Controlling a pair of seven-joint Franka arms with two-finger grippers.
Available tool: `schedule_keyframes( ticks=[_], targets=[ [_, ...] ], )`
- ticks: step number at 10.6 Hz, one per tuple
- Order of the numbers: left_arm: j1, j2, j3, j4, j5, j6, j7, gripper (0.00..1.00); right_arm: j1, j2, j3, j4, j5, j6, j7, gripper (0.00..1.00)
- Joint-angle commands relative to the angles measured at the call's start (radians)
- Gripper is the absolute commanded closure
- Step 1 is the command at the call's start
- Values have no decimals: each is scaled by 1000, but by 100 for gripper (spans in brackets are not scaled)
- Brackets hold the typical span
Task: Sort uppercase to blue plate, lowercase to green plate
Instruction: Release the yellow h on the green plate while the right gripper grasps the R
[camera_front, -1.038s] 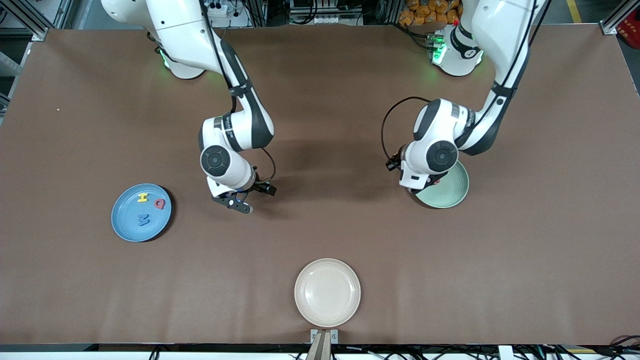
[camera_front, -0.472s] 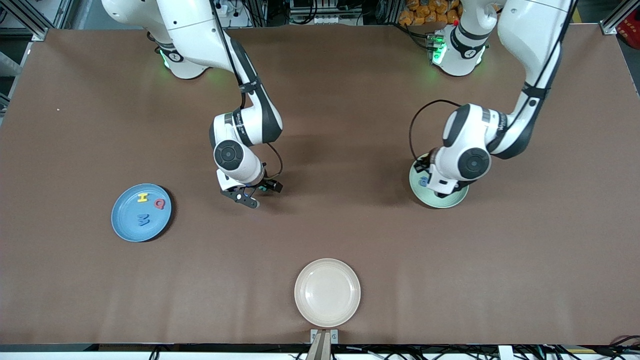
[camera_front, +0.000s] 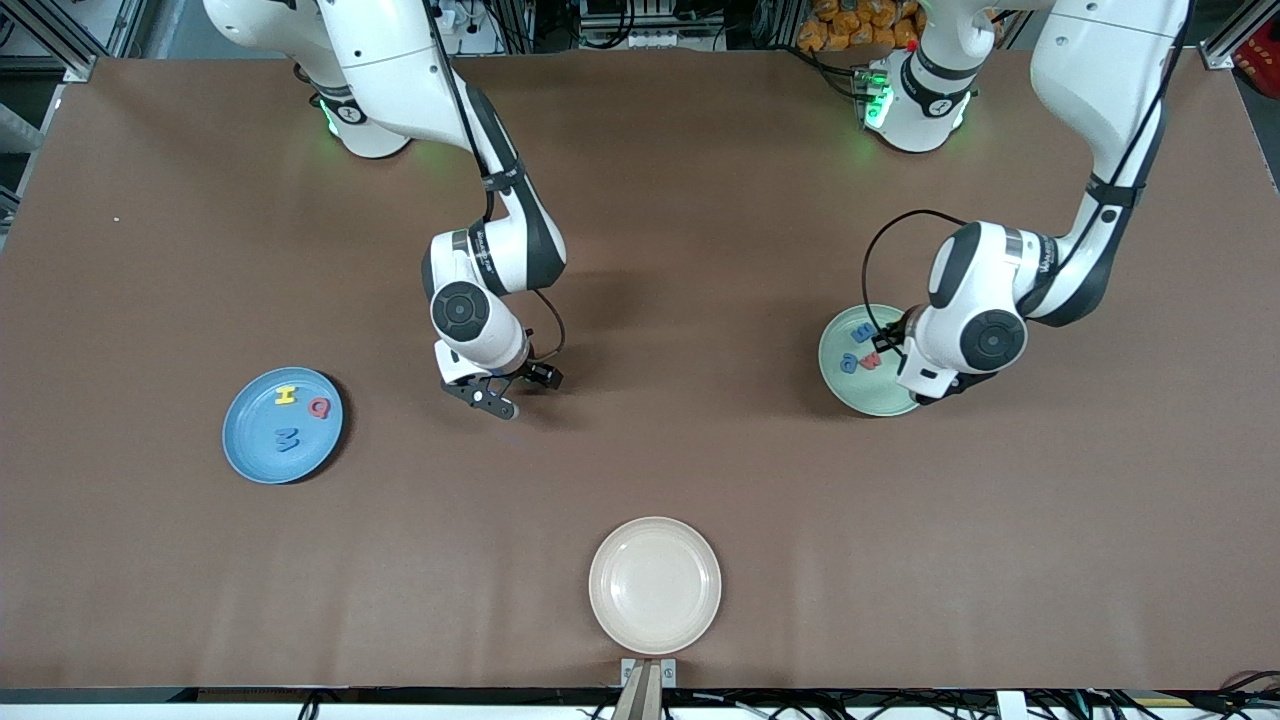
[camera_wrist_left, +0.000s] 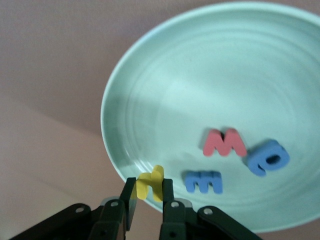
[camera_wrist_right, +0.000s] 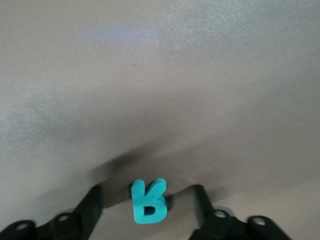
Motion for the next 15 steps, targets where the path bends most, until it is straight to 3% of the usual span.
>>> schedule_keyframes(
  ticks=[1, 2, 5, 7, 10, 12, 15],
  targets=[
    [26, 14, -10, -5, 26, 39, 25, 86, 15, -3, -8, -15, 24, 7, 8, 100],
    [26, 14, -10, 0, 26, 41, 25, 85, 15, -3, -8, -15, 24, 7, 8, 100],
    [34, 16, -10, 3, 26, 65, 36, 62, 13, -15, -9, -12, 24, -2, -2, 100],
    [35, 5, -10, 9, 26, 65, 43, 59, -1, -35, -31, -4, 20, -11, -31, 100],
    [43, -15, -11, 23, 26, 65, 43, 55, -24, -38, -139, 51, 20, -77, -191, 100],
    [66, -59, -13, 31, 16, 65, 100, 38, -91, -38, -179, 86, 18, -134, -344, 100],
    [87, -117, -13, 58, -16, 65, 183, 20, -235, -38, -190, 89, 15, -157, -635, 100]
  ],
)
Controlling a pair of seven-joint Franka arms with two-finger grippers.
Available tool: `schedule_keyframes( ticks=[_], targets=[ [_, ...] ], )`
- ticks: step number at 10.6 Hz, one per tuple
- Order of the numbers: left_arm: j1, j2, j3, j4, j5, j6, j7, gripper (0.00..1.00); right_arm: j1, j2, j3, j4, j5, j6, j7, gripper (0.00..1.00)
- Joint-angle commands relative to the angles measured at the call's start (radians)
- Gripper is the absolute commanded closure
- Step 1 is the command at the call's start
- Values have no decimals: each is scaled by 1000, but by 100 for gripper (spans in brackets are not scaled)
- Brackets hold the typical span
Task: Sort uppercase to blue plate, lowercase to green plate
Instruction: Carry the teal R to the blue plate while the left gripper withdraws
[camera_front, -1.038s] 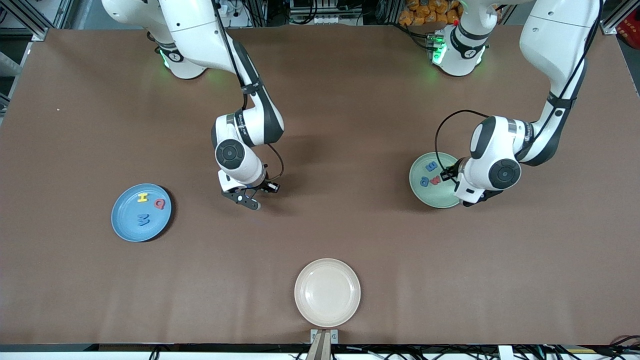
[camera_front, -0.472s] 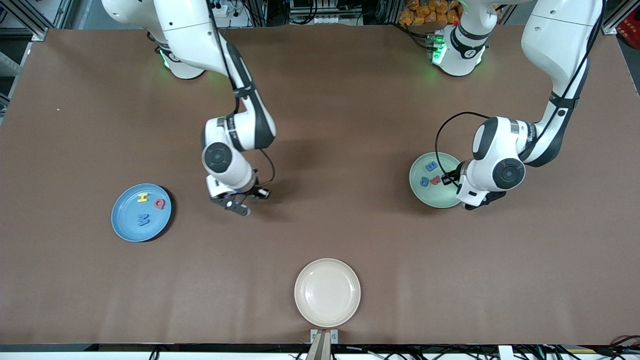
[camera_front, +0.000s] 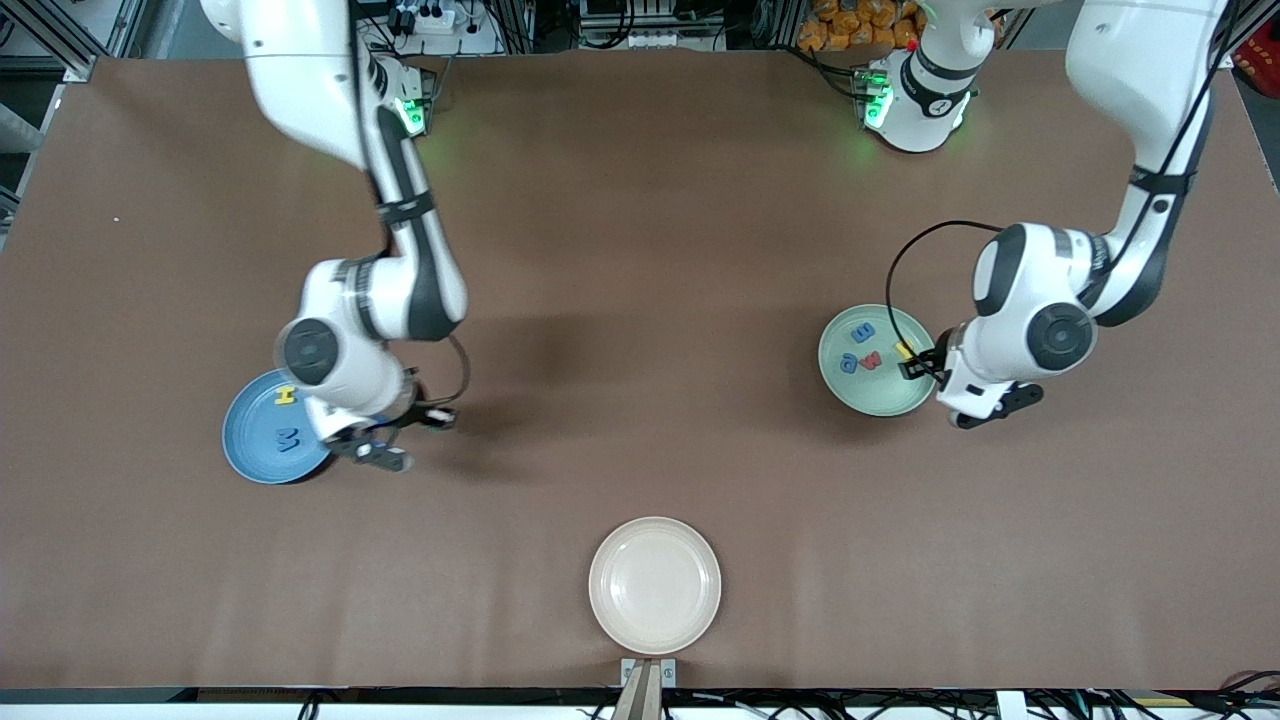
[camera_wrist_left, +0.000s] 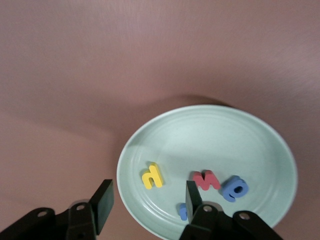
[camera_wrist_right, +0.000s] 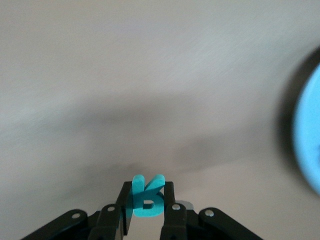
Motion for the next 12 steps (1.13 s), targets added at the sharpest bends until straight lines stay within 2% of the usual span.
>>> schedule_keyframes(
  ticks=[1, 2, 5, 6, 7, 8, 11, 12],
  targets=[
    [36, -75, -12, 7, -24, -6, 110, 4, -102, -11, -5, 1, 6, -44, -214, 100],
    [38, -98, -10, 19, -25, -6, 150, 0, -129, -10, -19, 1, 6, -50, -302, 100],
    [59, -181, -6, 49, -73, -7, 223, 0, -158, -10, -72, 1, 0, -105, -436, 100],
    [64, -214, 9, 64, -73, -15, 263, 0, -158, -10, -77, 1, -6, -107, -439, 90],
    [77, -234, 17, 87, -74, -29, 271, 0, -158, -10, -77, 3, -28, -107, -441, 58],
    [87, -248, 16, 119, -76, -62, 283, 0, -163, -10, -79, 12, -54, -107, -444, 1],
    [87, -273, 19, 248, -73, -226, 317, 0, -178, -7, -88, 37, -72, -105, -505, 0],
    [87, -294, 31, 274, -73, -272, 317, 0, -144, -5, -130, 38, -71, -107, -507, 0]
  ],
)
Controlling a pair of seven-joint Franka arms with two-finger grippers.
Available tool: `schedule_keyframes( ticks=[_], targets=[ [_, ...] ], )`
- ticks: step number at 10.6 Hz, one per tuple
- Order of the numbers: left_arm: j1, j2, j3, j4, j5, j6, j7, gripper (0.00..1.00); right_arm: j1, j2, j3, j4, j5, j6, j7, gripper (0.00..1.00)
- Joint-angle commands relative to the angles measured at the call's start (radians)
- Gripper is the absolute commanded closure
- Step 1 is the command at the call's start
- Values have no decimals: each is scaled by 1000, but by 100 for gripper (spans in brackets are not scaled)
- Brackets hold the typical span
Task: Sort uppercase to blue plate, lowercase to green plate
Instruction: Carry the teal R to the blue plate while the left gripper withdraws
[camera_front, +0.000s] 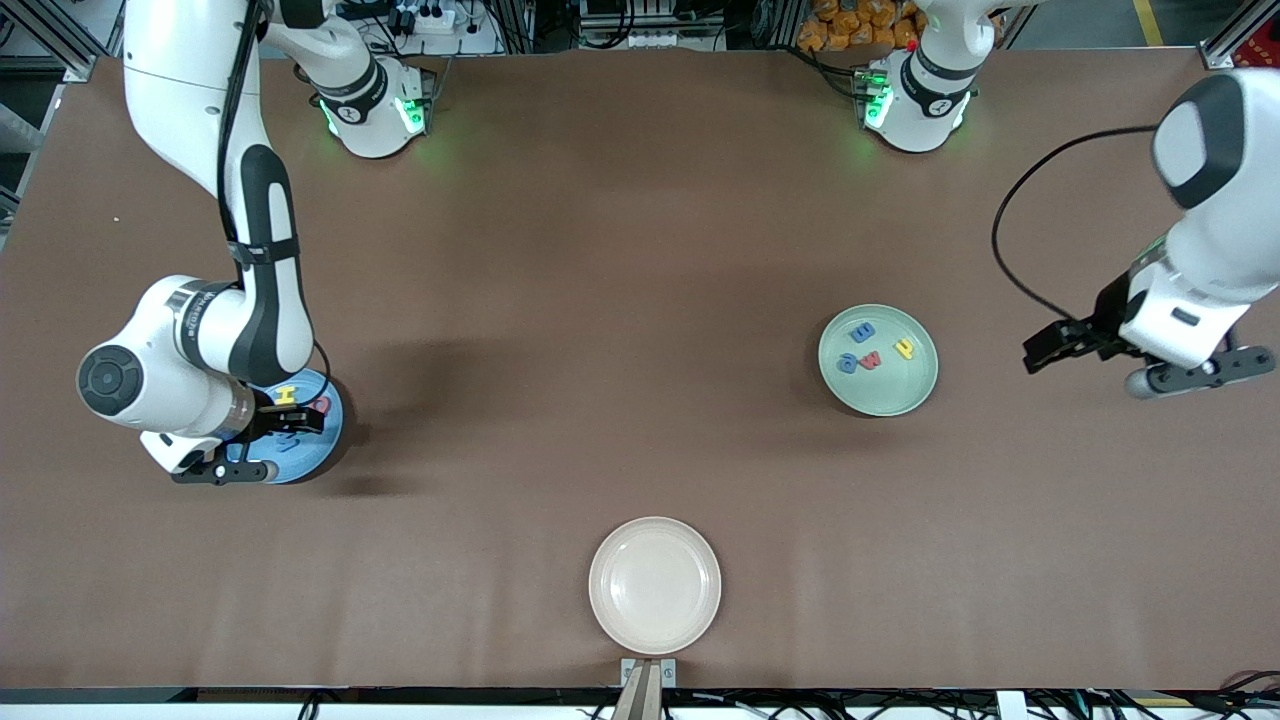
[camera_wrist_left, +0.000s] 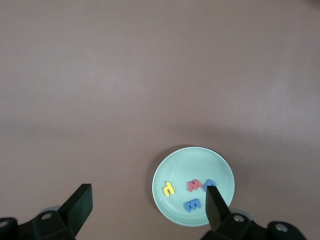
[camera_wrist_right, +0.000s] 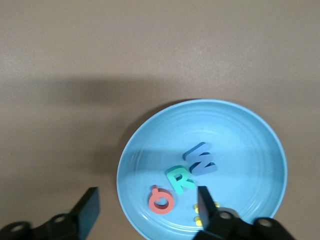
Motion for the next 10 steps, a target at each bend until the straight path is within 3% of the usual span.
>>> schedule_keyframes(
  ticks=[1, 6, 7, 8, 9, 10],
  targets=[
    [0, -46, 16, 69, -19, -106, 30, 0, 21, -7, -37, 14, -11, -14, -27, 0],
    [0, -68, 40, 228, -20, -315, 114, 0, 22, -36, -30, 26, -10, -43, -15, 0],
    [0, -77, 39, 238, -19, -344, 115, 0, -23, -65, 25, 26, -10, -63, -15, 0],
    [0, -79, 37, 239, -19, -359, 119, 0, -132, -114, 142, 21, -18, -63, -6, 0],
    [-4, -83, 37, 244, -16, -369, 128, 0, -234, -152, 251, 18, -89, -57, 34, 0],
    [-6, -83, 34, 246, -14, -372, 140, 0, -285, -184, 339, 15, -219, -52, 124, 0]
  ],
)
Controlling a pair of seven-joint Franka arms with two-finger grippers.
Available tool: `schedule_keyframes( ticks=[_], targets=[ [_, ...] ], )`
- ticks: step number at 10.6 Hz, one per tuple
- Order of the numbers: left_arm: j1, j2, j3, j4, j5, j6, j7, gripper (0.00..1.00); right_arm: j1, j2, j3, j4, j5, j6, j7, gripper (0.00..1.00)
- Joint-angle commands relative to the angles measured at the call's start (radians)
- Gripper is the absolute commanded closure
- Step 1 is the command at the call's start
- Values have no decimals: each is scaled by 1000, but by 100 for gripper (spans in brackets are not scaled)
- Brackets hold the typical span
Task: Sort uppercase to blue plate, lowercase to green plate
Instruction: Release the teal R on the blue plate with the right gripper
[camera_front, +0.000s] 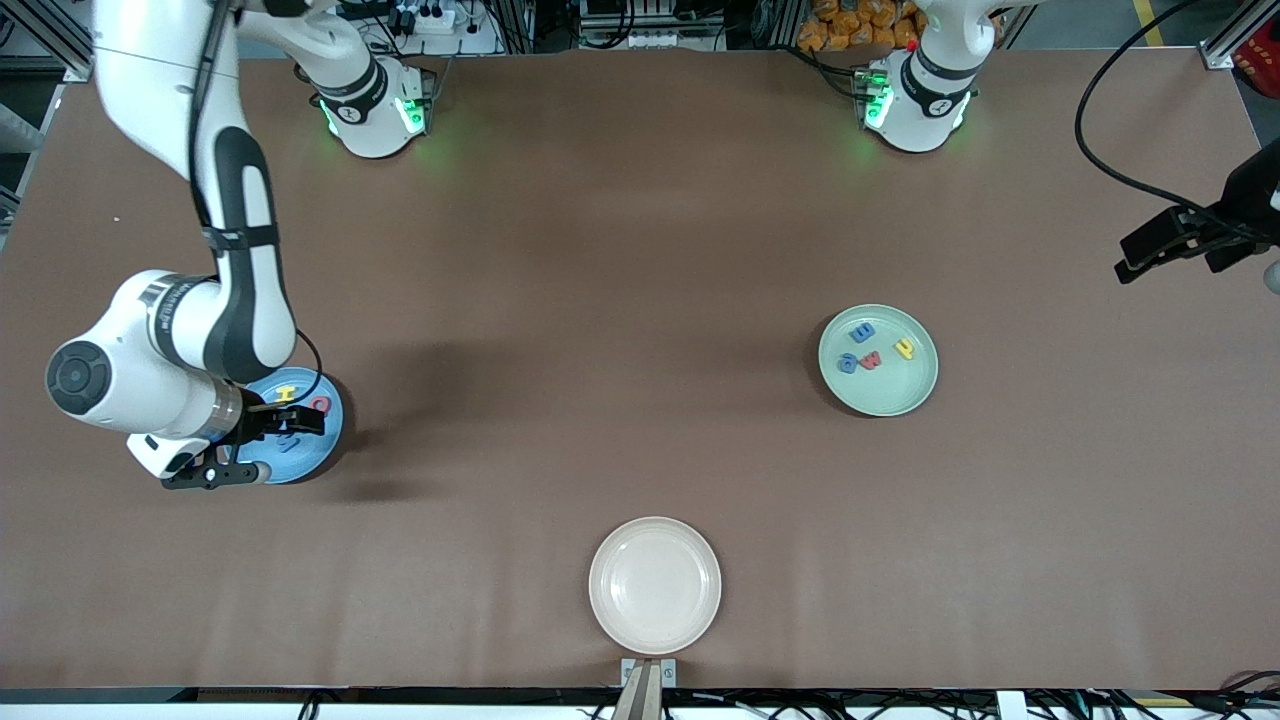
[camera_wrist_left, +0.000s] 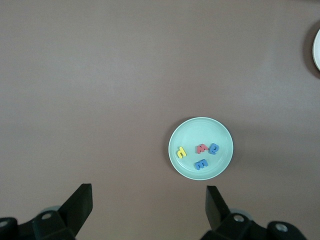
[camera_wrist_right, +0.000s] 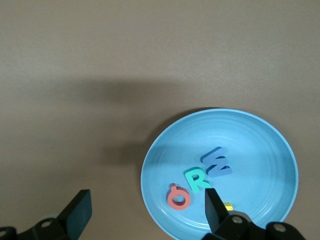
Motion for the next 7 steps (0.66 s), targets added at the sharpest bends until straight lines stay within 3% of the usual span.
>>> schedule_keyframes(
  ticks=[1, 2, 3, 5, 7],
  targets=[
    [-2, -10, 1, 15, -19, -26, 40, 0, -176, -141, 248, -40, -263, -8, 220, 0],
    [-3, -18, -1, 18, -19, -34, 40, 0, -262, -209, 372, -107, -372, 12, 302, 0],
    [-3, -17, -4, 18, -17, -39, 40, 0, -310, -275, 442, -187, -423, 40, 351, 0],
    [-3, -18, -5, 25, -17, -40, 40, 0, -312, -393, 449, -320, -432, 74, 356, 0],
    [-2, -18, 2, 28, -22, -40, 39, 0, -308, -473, 455, -321, -430, 17, 349, 0]
  ],
)
